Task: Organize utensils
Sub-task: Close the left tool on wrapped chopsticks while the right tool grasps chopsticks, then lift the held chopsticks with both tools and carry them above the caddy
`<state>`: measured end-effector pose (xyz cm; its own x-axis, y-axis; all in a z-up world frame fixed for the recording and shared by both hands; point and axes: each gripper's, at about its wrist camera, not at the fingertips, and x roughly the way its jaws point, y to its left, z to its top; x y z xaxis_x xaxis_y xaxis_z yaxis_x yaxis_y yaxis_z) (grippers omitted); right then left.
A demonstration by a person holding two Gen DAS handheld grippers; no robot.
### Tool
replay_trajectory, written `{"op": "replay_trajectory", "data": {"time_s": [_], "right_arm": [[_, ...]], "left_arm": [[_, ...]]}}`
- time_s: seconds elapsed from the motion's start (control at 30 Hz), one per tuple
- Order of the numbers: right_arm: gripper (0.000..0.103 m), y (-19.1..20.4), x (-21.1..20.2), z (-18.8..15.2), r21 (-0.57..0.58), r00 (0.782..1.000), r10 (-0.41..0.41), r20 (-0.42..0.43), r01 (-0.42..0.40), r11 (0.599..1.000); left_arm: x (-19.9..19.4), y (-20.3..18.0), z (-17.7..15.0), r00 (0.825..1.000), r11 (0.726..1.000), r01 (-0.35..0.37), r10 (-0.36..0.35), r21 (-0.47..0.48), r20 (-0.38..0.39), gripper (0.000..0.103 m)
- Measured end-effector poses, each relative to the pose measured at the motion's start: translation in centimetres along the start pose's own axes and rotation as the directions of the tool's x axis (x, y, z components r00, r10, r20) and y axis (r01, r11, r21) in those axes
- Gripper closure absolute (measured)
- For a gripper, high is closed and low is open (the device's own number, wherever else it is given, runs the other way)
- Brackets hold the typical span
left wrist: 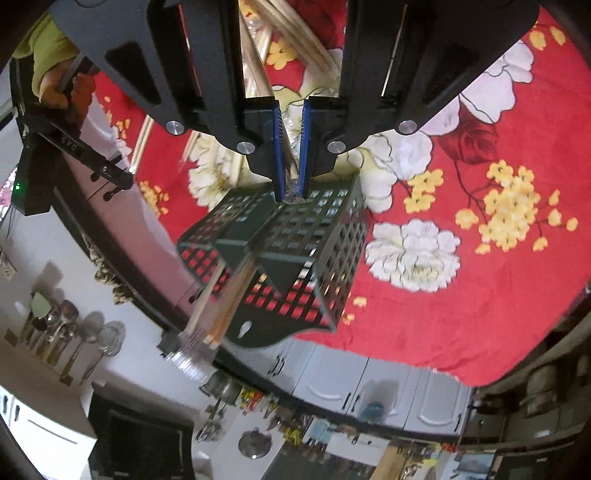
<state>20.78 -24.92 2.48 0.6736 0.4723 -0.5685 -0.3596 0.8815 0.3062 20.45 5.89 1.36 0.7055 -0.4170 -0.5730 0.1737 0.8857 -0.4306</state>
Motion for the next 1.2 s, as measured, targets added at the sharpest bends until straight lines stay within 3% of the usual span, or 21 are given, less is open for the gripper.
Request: {"op": "replay_trajectory", "data": {"time_s": [0.47,0.93,1.2], "right_arm": [[0.098,4.9,-2.5,3.2,-0.122,0.992,0.085,0.089,-0.074,0.990],[0.099,5.8,-5.1,6.6,-0.166,0.977,0.085,0.193,-0.053,0.985],[0.099,6.4,-6.2,8.7,-0.189,0.963,0.088,0.253,-0.040,0.981]], "left_arm": [[-3.9,-4.6,3.5,0.989,0.993,0.059,-0.072,0.099,0.126,0.100],[-4.7,-10.4,7.0,0.967,0.971,0.112,-0.156,0.211,0.202,0.100],[-5.4,-12.9,9.7,0.948,0.962,0.099,-0.169,0.255,0.269,0.100]]}}
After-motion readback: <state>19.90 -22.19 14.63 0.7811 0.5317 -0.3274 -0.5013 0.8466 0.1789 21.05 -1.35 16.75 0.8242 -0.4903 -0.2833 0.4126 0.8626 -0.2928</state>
